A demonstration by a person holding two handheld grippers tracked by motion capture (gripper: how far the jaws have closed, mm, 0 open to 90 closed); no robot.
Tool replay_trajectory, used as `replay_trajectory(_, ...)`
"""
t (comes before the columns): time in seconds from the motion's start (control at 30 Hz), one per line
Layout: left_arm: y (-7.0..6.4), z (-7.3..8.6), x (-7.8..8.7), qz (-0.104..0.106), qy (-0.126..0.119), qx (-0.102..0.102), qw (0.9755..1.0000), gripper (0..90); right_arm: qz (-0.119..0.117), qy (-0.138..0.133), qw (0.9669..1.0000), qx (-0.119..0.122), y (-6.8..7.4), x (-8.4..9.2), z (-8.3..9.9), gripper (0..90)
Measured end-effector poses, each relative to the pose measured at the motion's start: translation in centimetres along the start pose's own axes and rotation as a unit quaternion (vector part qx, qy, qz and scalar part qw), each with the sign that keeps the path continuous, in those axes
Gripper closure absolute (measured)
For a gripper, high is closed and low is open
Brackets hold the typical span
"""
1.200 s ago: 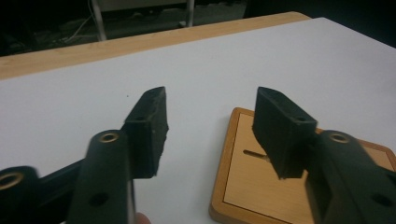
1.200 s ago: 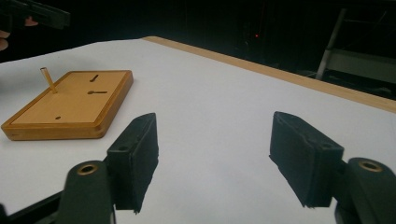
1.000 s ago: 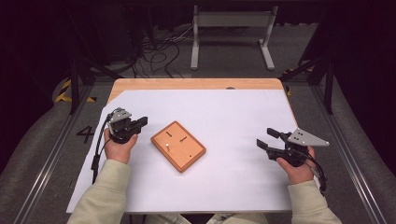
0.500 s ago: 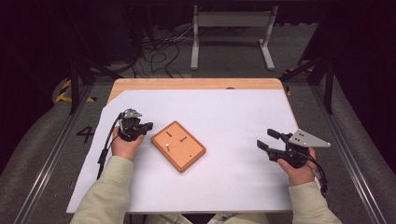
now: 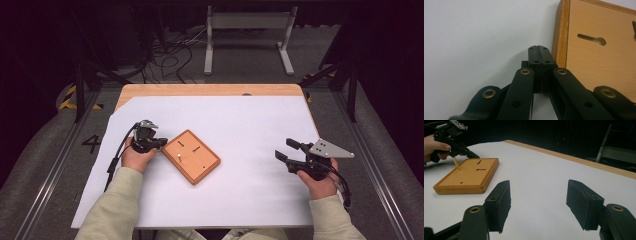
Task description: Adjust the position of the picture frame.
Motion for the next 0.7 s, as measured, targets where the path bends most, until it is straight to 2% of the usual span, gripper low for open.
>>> replay_trajectory(0.13,-0.1,0.1,0.1,0.006,0.002,0.003,1.0000,90.0,0.000,0.002,1.0000,-0.001,0.0,0.0,0.0,35.9)
replay_trajectory(0.33,-1.4,0.7,0.5,0.026,0.020,-0.008,0.9994,90.0,0.000,0.001,1.0000,-0.001,0.0,0.0,0.0,35.9)
replay_trajectory(0.57,-4.4,1.5,0.6,0.049,0.046,-0.025,0.9974,90.0,-0.001,-0.003,1.0000,-0.001,0.0,0.1,-0.2,35.9)
replay_trajectory(0.6,-4.4,1.5,0.6,0.049,0.046,-0.025,0.9974,90.0,-0.001,-0.003,1.0000,-0.001,0.0,0.1,-0.2,35.9)
replay_trajectory(0.7,-6.0,2.0,0.7,0.067,0.059,-0.038,0.9953,90.0,-0.001,-0.003,1.0000,0.001,0.0,0.2,-0.3,35.9)
Point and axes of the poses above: each handheld gripper's, and its own axes: x roughly backward along the jaws, z roughly out of its underside, y roughly to its left, the point moved 4 cm from there along -x, roughly forward along the jaws, and after that the axes turned 5 degrees about z, right-handed, at the moved point
